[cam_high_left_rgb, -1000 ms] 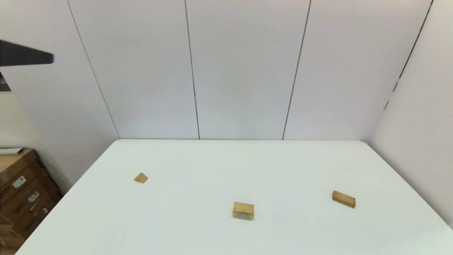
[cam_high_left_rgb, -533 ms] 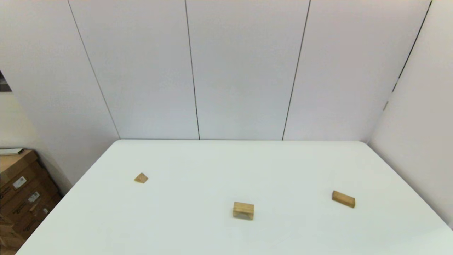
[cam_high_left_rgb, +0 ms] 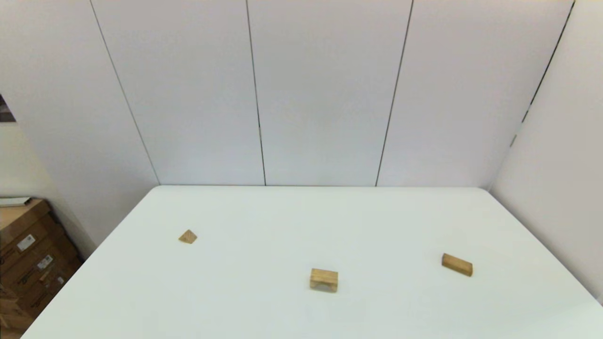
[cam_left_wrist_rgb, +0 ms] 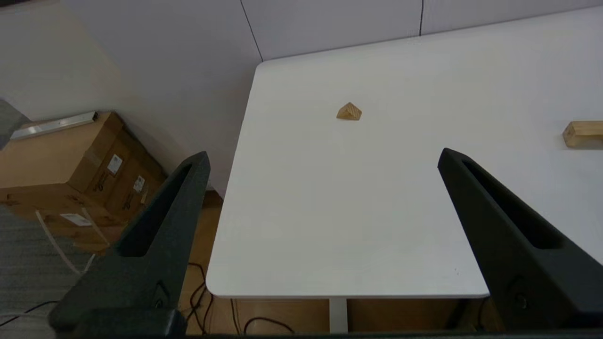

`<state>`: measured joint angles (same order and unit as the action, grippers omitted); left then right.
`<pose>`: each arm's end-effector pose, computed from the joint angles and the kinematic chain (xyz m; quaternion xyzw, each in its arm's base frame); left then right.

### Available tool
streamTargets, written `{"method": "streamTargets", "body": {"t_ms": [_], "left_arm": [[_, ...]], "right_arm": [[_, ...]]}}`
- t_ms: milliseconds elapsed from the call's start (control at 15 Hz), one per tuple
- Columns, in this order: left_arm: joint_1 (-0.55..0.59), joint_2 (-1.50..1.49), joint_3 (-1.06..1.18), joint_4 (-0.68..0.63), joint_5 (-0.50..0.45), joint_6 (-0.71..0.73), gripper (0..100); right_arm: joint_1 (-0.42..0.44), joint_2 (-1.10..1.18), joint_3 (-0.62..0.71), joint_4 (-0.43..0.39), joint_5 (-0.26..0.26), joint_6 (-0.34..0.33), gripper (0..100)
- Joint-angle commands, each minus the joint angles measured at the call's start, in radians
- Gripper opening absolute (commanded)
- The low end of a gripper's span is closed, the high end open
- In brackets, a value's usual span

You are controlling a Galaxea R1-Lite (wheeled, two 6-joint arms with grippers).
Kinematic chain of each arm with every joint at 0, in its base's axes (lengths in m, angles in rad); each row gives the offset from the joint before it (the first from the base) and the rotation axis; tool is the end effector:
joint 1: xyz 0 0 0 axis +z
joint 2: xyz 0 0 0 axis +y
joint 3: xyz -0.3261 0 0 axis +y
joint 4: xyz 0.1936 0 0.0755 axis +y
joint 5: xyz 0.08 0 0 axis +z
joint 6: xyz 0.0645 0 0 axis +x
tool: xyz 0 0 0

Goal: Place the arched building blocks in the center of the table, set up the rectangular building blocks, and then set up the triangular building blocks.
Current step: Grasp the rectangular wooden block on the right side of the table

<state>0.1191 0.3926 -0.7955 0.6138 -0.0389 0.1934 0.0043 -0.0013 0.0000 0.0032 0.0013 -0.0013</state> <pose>-0.0112 -0.0039 0.2399 0.0877 0.1083 0.0295 0.9898 0.0119 0.0001 0.0751 -0.0007 0.0009 0.0028 1.0000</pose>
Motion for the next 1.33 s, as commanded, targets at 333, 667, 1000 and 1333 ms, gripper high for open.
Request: {"method": "streamTargets", "body": {"t_ms": [333, 667, 1000, 1333], "left_arm": [[0.001, -0.118, 0.279, -0.218, 0.001, -0.008, 100], [-0.038, -0.12, 0.42, -0.376, 0.001, -0.006, 100], [-0.13, -0.268, 0.522, -0.378, -0.002, 0.009, 100], [-0.128, -0.393, 0.647, -0.394, -0.004, -0.025, 100]], "right_arm": [[0.0, 0.0, 0.002, 0.0, 0.0, 0.0, 100], [0.0, 0.0, 0.002, 0.0, 0.0, 0.0, 100], [0.0, 0.0, 0.002, 0.0, 0.0, 0.0, 100], [0.0, 0.0, 0.002, 0.0, 0.0, 0.0, 100]]}}
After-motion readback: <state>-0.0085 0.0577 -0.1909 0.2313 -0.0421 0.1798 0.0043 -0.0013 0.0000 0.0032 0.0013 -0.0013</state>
